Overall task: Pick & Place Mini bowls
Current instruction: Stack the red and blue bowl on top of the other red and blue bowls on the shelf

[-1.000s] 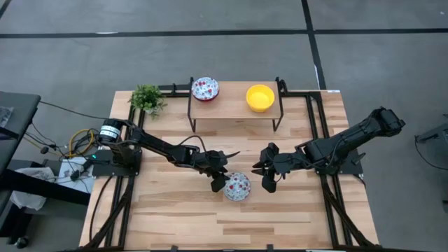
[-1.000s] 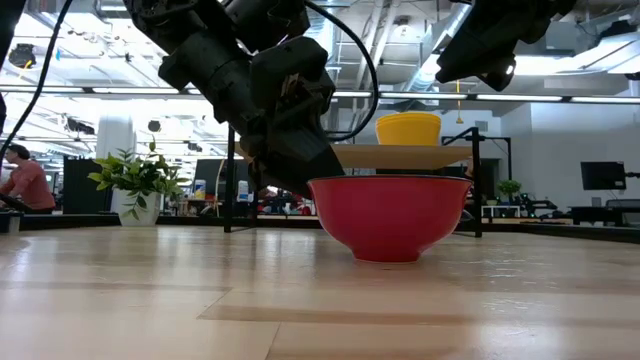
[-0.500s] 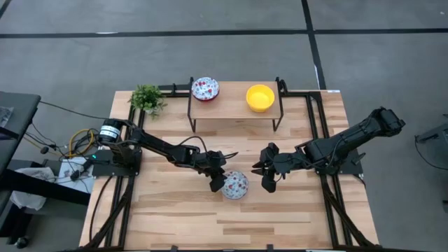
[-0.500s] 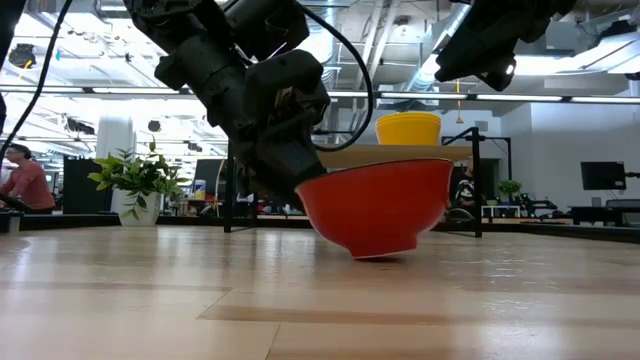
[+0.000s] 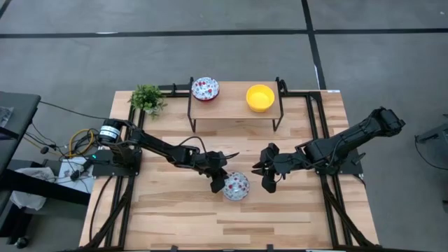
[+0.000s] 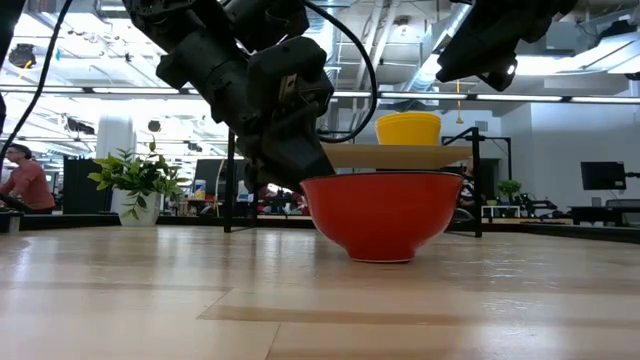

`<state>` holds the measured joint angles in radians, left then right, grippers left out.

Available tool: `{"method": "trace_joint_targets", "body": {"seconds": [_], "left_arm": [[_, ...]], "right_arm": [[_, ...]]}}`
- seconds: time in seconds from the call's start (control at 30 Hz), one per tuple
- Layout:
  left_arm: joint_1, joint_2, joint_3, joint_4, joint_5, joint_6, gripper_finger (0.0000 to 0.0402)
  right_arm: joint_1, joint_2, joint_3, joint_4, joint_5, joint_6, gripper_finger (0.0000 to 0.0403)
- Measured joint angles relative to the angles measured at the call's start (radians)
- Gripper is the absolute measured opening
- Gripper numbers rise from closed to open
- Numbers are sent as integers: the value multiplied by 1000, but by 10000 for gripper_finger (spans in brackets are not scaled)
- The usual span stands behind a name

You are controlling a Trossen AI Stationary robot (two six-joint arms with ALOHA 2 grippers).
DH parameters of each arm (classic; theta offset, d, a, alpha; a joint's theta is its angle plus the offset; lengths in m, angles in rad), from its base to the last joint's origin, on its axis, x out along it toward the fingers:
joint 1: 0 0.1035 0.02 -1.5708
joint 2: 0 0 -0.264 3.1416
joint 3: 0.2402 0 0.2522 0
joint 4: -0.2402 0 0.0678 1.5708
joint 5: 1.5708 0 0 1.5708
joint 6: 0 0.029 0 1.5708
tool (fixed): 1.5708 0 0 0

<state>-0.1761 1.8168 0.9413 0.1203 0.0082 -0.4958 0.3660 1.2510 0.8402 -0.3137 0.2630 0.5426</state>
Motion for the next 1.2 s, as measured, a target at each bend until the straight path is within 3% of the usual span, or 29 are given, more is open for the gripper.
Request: {"method": "trace_joint_targets", "body": {"seconds": [0.27,0.9,1.2], "left_arm": [[0,-2,0,9,5,-3,11],[-15,-38,-1,-16,9,-40,7],[10,-121,-2,-161,4,-67,6]], "right_arm": [[0,0,0,0,0,0,79],[7,0,0,0,-2,18,79],[7,0,0,0,-4,16,79]]}}
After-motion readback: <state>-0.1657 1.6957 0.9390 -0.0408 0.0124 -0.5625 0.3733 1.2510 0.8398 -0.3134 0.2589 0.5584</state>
